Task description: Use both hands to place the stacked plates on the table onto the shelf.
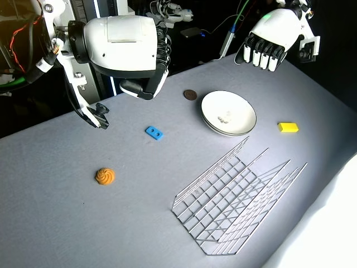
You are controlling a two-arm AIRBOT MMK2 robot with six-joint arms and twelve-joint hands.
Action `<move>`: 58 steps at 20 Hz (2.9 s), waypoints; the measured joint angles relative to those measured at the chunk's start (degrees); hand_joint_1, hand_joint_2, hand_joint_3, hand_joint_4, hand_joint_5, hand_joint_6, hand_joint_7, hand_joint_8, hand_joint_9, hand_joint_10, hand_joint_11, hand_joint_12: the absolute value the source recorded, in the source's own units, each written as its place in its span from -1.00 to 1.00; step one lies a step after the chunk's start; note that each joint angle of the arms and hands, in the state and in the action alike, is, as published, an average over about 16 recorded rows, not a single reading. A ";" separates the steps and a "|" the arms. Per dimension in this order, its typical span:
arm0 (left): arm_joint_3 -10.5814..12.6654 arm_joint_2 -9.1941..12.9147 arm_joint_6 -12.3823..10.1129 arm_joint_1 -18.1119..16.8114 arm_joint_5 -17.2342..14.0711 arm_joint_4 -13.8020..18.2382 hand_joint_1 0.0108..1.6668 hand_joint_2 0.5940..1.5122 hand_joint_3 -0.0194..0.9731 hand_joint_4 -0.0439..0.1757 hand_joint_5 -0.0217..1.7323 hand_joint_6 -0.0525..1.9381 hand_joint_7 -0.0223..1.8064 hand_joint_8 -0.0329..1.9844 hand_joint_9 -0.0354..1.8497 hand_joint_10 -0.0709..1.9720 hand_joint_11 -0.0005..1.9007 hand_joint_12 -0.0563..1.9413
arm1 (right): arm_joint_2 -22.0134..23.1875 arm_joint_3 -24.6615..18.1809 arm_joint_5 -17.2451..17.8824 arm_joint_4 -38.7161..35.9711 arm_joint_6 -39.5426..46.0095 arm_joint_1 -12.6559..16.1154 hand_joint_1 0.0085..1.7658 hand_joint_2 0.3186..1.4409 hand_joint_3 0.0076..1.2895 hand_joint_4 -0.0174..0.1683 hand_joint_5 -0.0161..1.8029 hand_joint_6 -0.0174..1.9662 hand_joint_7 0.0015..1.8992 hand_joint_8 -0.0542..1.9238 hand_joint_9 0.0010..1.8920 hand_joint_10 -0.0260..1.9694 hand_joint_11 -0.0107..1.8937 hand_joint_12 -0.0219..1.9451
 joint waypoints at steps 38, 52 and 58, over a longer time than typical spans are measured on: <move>11.73 -8.25 8.76 25.69 1.84 -0.56 -0.99 -0.04 -0.89 -0.57 -0.95 -0.97 -0.96 -0.98 -0.94 -0.93 -0.98 -0.96 | -4.56 -6.28 1.84 12.03 -22.47 1.40 0.34 0.30 -0.98 -0.76 -0.97 -0.96 -0.98 -0.93 -0.98 -0.97 -0.96 -0.98; 15.69 -10.48 9.58 28.33 4.15 -2.19 -0.99 -0.04 -0.89 -0.57 -0.95 -0.96 -0.96 -0.98 -0.94 -0.93 -0.98 -0.96 | -5.78 -5.25 -4.17 12.22 -27.03 0.57 0.22 0.33 -0.98 -0.76 -0.96 -0.96 -0.98 -0.93 -0.98 -0.97 -0.96 -0.83; 16.73 -11.08 9.67 29.12 4.05 -2.73 -0.99 -0.02 -0.90 -0.59 -0.96 -0.96 -0.96 -0.98 -0.94 -0.93 -0.98 -0.96 | -7.87 -3.61 -5.46 12.29 -30.33 0.04 0.20 0.37 -0.98 -0.76 -0.94 -0.96 -0.98 -0.93 -0.98 -0.97 -0.97 -0.75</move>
